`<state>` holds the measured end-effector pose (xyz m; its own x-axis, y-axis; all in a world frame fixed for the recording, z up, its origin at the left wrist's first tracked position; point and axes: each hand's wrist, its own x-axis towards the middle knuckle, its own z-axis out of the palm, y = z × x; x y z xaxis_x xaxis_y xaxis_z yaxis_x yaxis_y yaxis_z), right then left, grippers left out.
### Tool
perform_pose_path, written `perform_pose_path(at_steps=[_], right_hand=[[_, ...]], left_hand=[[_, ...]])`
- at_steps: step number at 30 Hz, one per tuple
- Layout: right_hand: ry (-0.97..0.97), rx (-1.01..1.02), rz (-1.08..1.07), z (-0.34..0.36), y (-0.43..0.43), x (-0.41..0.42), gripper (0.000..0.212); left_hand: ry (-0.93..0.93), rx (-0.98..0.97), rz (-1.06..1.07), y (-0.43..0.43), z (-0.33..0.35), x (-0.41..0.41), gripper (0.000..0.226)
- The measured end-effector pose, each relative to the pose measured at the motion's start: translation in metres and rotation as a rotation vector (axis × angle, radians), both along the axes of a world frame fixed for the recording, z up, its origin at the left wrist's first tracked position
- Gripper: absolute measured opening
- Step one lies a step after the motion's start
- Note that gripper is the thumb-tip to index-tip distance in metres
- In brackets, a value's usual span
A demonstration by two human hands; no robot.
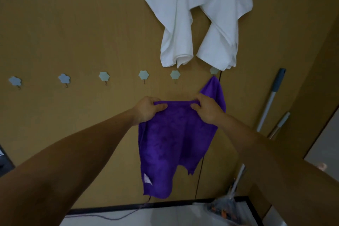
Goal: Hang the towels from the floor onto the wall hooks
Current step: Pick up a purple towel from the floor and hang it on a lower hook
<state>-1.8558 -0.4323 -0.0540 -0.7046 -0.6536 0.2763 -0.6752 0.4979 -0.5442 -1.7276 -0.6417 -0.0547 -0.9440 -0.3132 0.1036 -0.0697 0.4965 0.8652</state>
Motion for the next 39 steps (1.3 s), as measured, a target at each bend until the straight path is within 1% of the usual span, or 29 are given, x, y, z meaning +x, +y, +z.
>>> perform_pose_path(at_steps=[2, 4, 5, 6, 7, 8, 11, 13, 16, 18, 20, 22, 24, 28, 31, 35, 37, 39], right_hand=[[-0.03, -0.008, 0.031, -0.005, -0.014, -0.011, 0.028], [-0.049, -0.018, 0.008, -0.011, -0.028, -0.024, 0.026], [-0.073, -0.032, -0.009, -0.013, -0.034, -0.033, 0.025], [-0.102, -0.044, -0.012, -0.013, -0.039, -0.041, 0.029], [-0.123, -0.059, -0.002, -0.013, -0.044, -0.049, 0.036], [-0.125, -0.076, 0.003, -0.013, -0.049, -0.059, 0.038], [-0.042, -0.129, -0.036, -0.014, -0.06, -0.088, 0.025], [0.011, -0.128, -0.072, -0.018, -0.069, -0.104, 0.022], [0.036, -0.128, -0.122, -0.027, -0.086, -0.124, 0.023], [0.048, -0.149, -0.155, -0.029, -0.096, -0.135, 0.027], [0.047, -0.192, -0.178, -0.029, -0.107, -0.147, 0.027], [0.056, -0.215, -0.179, -0.025, -0.118, -0.159, 0.029], [0.081, -0.227, -0.184, -0.019, -0.13, -0.171, 0.03], [0.086, -0.286, -0.199, -0.013, -0.148, -0.191, 0.033], [0.128, -0.319, -0.201, -0.02, -0.154, -0.197, 0.032], [0.073, -0.336, -0.211, -0.037, -0.153, -0.201, 0.028], [0.039, -0.351, -0.222, -0.044, -0.155, -0.2, 0.026], [0.022, -0.353, -0.232, -0.047, -0.157, -0.199, 0.023]], left_hand=[[0.023, -0.108, 0.023, -0.008, -0.007, -0.019, 0.021], [0.048, -0.213, 0.009, -0.016, -0.013, -0.04, 0.022], [0.055, -0.246, -0.005, -0.022, -0.014, -0.05, 0.023], [0.06, -0.266, -0.015, -0.028, -0.015, -0.06, 0.022], [0.068, -0.276, -0.016, -0.033, -0.015, -0.07, 0.021], [0.081, -0.279, -0.016, -0.04, -0.014, -0.081, 0.02], [0.084, -0.304, -0.018, -0.058, -0.015, -0.112, 0.015], [0.075, -0.332, 0.003, -0.064, -0.019, -0.13, 0.021], [0.094, -0.382, 0.063, -0.071, -0.025, -0.153, 0.028], [0.148, -0.378, 0.121, -0.073, -0.025, -0.166, 0.029], [0.234, -0.376, 0.172, -0.076, -0.022, -0.176, 0.023], [0.32, -0.402, 0.235, -0.077, -0.018, -0.185, 0.027], [0.348, -0.439, 0.298, -0.079, -0.016, -0.193, 0.029], [0.284, -0.493, 0.42, -0.086, -0.016, -0.215, 0.032], [0.246, -0.552, 0.512, -0.085, -0.02, -0.223, 0.032], [0.163, -0.481, 0.468, -0.082, -0.031, -0.228, 0.022], [0.134, -0.402, 0.445, -0.083, -0.035, -0.229, 0.028], [0.058, -0.319, 0.424, -0.083, -0.036, -0.231, 0.03]])
